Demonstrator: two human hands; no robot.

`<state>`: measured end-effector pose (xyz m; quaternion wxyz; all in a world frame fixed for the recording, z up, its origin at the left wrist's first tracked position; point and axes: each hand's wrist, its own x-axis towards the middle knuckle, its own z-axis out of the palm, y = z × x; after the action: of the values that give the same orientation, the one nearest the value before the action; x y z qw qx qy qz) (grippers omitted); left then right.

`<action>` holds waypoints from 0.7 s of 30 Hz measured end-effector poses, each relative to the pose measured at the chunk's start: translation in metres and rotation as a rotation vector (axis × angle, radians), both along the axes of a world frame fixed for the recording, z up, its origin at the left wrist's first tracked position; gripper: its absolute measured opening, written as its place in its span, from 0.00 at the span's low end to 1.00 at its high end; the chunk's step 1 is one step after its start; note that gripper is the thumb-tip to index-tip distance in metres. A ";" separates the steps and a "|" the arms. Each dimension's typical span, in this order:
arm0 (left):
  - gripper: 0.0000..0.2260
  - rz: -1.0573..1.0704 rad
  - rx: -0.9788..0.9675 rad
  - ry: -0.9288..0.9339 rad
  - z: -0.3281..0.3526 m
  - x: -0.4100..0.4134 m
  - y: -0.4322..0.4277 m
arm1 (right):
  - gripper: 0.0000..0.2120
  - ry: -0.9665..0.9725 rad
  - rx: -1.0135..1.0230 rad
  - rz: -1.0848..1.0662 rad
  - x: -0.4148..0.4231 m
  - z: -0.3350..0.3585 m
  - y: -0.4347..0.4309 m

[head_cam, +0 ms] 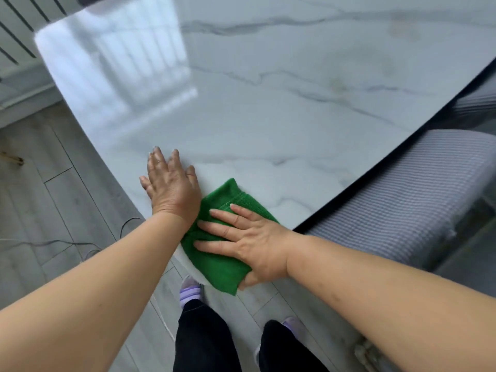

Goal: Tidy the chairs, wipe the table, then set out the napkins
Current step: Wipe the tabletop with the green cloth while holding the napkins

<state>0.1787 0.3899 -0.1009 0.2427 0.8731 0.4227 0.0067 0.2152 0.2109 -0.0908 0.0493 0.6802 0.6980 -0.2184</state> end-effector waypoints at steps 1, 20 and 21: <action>0.23 0.009 0.001 -0.010 0.002 0.004 -0.010 | 0.50 -0.004 -0.005 0.009 0.007 0.002 -0.004; 0.25 0.113 0.062 0.070 -0.012 0.051 0.008 | 0.52 -0.167 -0.006 -0.479 0.206 0.005 -0.046; 0.25 0.111 0.086 0.083 -0.016 0.054 0.009 | 0.54 -0.202 -0.007 -0.589 0.226 0.005 -0.044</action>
<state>0.2326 0.3992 -0.1165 0.1864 0.8574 0.4797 0.0020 0.4415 0.1667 -0.0861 0.0553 0.8712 0.4618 -0.1572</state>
